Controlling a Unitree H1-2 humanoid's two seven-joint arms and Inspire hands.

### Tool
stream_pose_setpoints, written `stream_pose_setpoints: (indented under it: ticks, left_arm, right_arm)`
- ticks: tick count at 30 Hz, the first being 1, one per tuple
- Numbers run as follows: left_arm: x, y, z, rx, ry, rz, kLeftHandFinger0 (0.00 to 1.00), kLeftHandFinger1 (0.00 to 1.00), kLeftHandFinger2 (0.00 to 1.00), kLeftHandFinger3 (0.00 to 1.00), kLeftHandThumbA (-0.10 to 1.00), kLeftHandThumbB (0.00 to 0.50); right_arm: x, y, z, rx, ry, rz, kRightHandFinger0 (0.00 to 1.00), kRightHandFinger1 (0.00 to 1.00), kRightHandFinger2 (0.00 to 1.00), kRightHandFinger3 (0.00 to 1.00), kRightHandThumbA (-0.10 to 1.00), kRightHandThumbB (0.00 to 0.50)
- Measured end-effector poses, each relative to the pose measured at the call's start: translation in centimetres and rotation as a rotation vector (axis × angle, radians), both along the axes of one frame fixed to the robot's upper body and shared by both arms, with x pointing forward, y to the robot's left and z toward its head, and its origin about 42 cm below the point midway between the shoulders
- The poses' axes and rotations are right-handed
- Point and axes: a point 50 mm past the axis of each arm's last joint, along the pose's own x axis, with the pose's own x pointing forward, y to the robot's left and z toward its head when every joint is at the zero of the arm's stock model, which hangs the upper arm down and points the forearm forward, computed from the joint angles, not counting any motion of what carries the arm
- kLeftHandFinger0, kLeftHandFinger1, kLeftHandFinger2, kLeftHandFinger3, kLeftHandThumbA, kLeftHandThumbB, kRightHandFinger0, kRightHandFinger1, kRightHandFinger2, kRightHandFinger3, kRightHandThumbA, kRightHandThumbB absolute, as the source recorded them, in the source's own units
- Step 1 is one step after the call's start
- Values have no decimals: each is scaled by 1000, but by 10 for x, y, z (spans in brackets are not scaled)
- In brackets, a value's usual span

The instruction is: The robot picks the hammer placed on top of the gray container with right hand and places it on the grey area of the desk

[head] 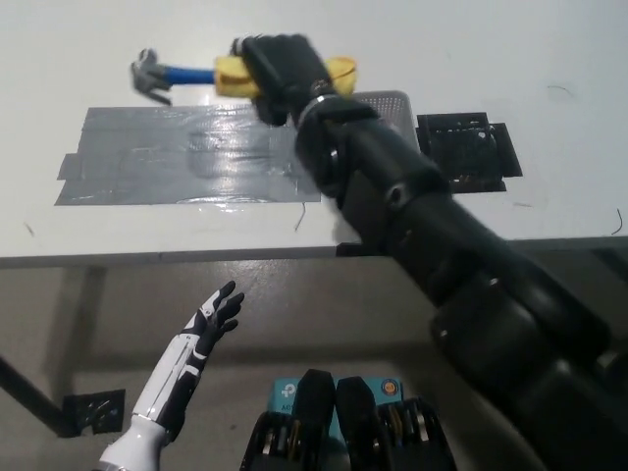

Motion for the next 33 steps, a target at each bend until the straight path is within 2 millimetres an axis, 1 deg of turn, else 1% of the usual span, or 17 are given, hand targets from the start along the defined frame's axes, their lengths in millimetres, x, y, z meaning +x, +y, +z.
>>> stream_pose_setpoints:
  ticks: [1, 4, 5, 7, 9, 12, 13, 15, 17, 22, 25, 26, 27, 30, 31, 32, 33]
  left_arm:
    - [0, -1, 0, -1, 1, -3, 1000, 1000, 1000, 1000, 1000, 188]
    - [0, -4, 0, -3, 1, -12, 1000, 1000, 1000, 1000, 1000, 184]
    - [0, -5, 0, -5, 1, -14, 1000, 1000, 1000, 1000, 1000, 178]
    - [0, -6, 0, -7, -1, -17, 1000, 1000, 1000, 1000, 1000, 178]
    - [1, -7, 1, -8, -4, -19, 1000, 1000, 1000, 1000, 1000, 181]
    - [2, -10, 2, -13, -8, -24, 1000, 1000, 1000, 1000, 1000, 188]
    - [2, -11, 2, -14, -9, -26, 1000, 1000, 1000, 1000, 1000, 190]
    - [3, -14, 3, -15, -11, -33, 1000, 1000, 1000, 1000, 1000, 205]
    - [4, -15, 4, -14, -13, -39, 1000, 1000, 1000, 1000, 1000, 204]
    - [7, -17, 7, -10, -25, -45, 1000, 1000, 1000, 1000, 1000, 167]
    - [9, -18, 10, -8, -36, -48, 1000, 1000, 1000, 1000, 1000, 157]
    - [9, -18, 11, -7, -38, -48, 1000, 1000, 1000, 1000, 1000, 155]
    - [10, -19, 12, -7, -41, -49, 1000, 1000, 1000, 1000, 1000, 147]
    - [12, -19, 14, -6, -46, -52, 1000, 1000, 1000, 1000, 1000, 147]
    - [12, -19, 14, -6, -46, -52, 1000, 1000, 1000, 1000, 1000, 147]
    - [12, -20, 14, -6, -47, -52, 1000, 1000, 1000, 1000, 1000, 147]
    - [12, -20, 14, -5, -47, -52, 1000, 1000, 1000, 1000, 1000, 146]
  right_arm:
    - [-2, 3, -2, -3, 4, 4, 0, 292, 691, 310, -100, 221]
    - [-7, 12, -7, -11, 17, 15, 27, 428, 840, 481, -100, 204]
    - [-8, 14, -8, -12, 21, 16, 82, 438, 813, 572, -100, 212]
    - [-10, 17, -11, -16, 30, 17, 2, 320, 665, 463, -100, 229]
    - [-11, 19, -14, -19, 40, 16, 0, 290, 642, 372, -100, 252]
    - [-14, 19, -24, -25, 66, 8, 0, 198, 485, 476, -100, 276]
    - [-15, 19, -29, -26, 76, 4, 0, 134, 399, 433, -100, 283]
    - [-16, 15, -41, -28, 100, -7, 28, 140, 382, 534, -100, 271]
    - [-18, 11, -54, -14, 133, -21, 0, 82, 289, 378, -100, 251]
    - [-24, 0, -85, 60, 231, -63, 0, 37, 304, 365, -100, 200]
    - [-29, -8, -106, 102, 294, -94, 0, 1, 318, 395, -100, 211]
    - [-30, -9, -110, 112, 300, -101, 85, 106, 402, 541, -100, 212]
    - [-29, -9, -110, 118, 300, -104, 63, 108, 393, 547, -100, 199]
    - [-29, -10, -110, 121, 302, -109, 0, 1, 329, 437, -100, 160]
    - [-29, -10, -110, 122, 303, -110, 0, 15, 378, 433, -100, 154]
    - [-29, -11, -111, 125, 305, -112, 2, 96, 573, 421, -100, 130]
    - [-29, -11, -111, 128, 307, -115, 0, 120, 612, 420, -100, 131]
